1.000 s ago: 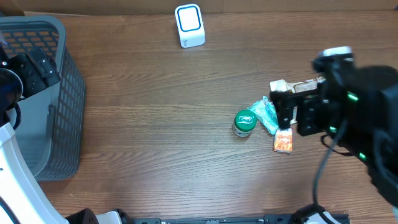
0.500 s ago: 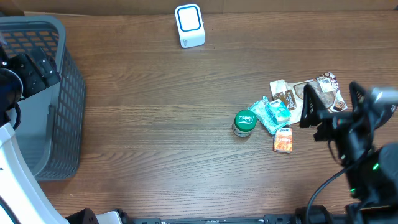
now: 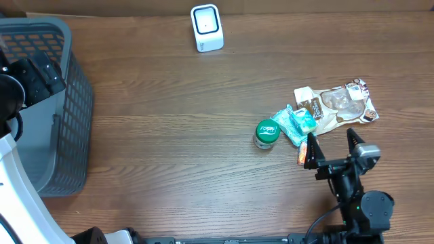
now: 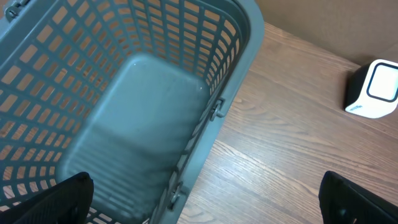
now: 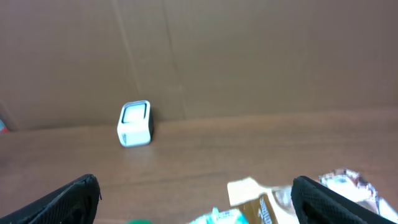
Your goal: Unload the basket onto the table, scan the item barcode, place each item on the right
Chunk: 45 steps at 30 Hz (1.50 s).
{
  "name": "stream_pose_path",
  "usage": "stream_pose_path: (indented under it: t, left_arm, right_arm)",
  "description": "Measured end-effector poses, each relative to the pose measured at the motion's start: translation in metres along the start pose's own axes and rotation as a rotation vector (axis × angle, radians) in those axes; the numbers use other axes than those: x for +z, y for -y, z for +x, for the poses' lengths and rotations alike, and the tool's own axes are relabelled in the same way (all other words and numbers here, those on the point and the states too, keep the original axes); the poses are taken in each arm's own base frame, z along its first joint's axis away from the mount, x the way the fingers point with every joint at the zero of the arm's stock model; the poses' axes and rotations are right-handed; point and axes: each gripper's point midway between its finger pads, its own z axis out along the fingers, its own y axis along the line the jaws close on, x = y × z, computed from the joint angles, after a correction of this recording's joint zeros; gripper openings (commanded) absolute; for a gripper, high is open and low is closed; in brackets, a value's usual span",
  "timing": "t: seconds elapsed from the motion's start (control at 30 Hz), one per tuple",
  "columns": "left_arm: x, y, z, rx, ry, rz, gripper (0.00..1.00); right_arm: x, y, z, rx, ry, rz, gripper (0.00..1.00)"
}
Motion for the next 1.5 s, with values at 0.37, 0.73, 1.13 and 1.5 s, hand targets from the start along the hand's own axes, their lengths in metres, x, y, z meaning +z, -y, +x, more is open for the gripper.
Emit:
stream_pose_path:
  t: [0.37,0.73,1.13,1.5]
  left_arm:
    - [0.0,0.0,0.0,0.0,0.0,0.0,1.0]
    - [0.0,0.0,0.0,0.0,0.0,0.0,1.0]
    - [0.0,0.0,0.0,0.0,0.0,0.0,1.0]
    - [0.0,0.0,0.0,0.0,0.0,0.0,0.99]
  right_arm:
    - [0.005,0.008,0.047,0.005,-0.042,0.008,1.0]
    - [0.006,0.007,0.04,-0.002,0.004,0.001,1.0]
    - [0.006,0.007,0.04,-0.001,0.004,0.001,1.0]
    - [0.006,0.007,0.04,-0.002,0.004,0.001,1.0]
